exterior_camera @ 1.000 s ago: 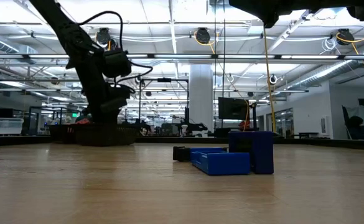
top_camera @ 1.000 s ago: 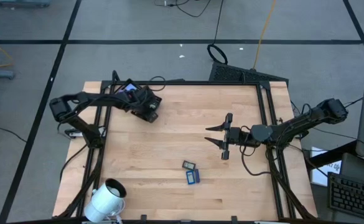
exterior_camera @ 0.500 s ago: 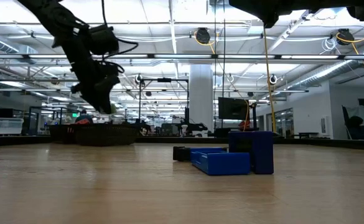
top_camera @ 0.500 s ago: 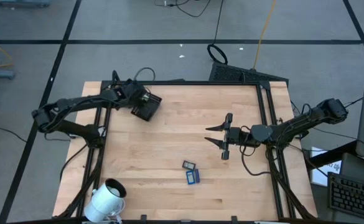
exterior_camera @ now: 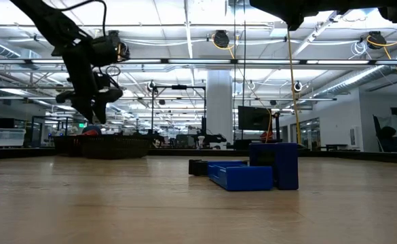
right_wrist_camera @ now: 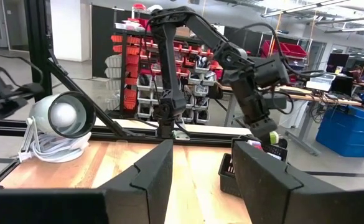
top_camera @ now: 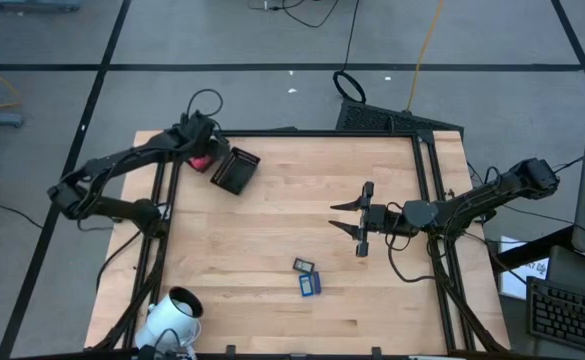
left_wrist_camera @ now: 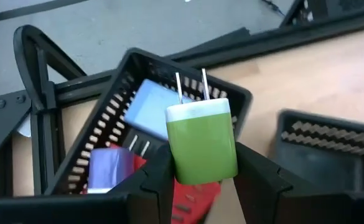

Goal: Pick & Place Office items
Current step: Put the green charger adapter into the top black bin, then put the dark blue timer into the bottom black bin

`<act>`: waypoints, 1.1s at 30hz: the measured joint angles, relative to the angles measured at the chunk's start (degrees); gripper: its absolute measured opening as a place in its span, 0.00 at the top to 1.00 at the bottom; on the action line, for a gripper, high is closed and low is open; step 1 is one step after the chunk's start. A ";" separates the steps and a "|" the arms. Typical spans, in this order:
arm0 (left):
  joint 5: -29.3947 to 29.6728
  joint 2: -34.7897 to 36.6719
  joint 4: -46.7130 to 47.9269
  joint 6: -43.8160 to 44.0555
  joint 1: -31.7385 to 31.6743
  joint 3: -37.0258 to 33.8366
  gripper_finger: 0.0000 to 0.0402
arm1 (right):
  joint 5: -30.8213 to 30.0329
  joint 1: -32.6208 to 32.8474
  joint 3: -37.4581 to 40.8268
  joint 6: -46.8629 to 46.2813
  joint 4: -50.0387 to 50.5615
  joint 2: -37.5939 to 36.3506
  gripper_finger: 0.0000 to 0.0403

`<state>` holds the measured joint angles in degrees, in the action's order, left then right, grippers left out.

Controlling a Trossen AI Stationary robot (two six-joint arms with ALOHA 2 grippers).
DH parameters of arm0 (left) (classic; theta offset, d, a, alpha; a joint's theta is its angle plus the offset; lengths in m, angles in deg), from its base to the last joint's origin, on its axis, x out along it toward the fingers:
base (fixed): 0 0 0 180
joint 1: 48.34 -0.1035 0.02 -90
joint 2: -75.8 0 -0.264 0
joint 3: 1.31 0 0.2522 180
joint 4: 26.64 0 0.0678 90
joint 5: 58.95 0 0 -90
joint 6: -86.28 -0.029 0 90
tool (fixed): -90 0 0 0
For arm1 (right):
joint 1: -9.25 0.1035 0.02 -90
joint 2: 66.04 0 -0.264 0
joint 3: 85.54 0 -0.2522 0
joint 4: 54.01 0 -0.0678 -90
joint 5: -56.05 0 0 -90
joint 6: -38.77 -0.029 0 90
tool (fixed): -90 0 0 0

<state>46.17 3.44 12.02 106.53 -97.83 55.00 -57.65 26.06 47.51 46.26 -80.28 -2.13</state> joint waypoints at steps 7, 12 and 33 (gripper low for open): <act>-0.02 -3.22 -4.88 -0.66 -2.40 0.00 0.66 | 0.02 0.00 0.00 0.00 0.00 0.02 0.62; 0.44 -2.82 -5.77 -1.05 -1.03 0.00 0.44 | 0.00 0.00 0.00 0.00 0.02 0.01 0.62; -9.24 8.39 -2.93 -7.21 5.23 0.00 0.31 | 0.00 0.00 0.00 -0.39 0.44 0.00 0.62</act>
<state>36.93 11.83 9.09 99.32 -92.59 55.00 -57.65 26.06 47.51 45.86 -79.85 -2.14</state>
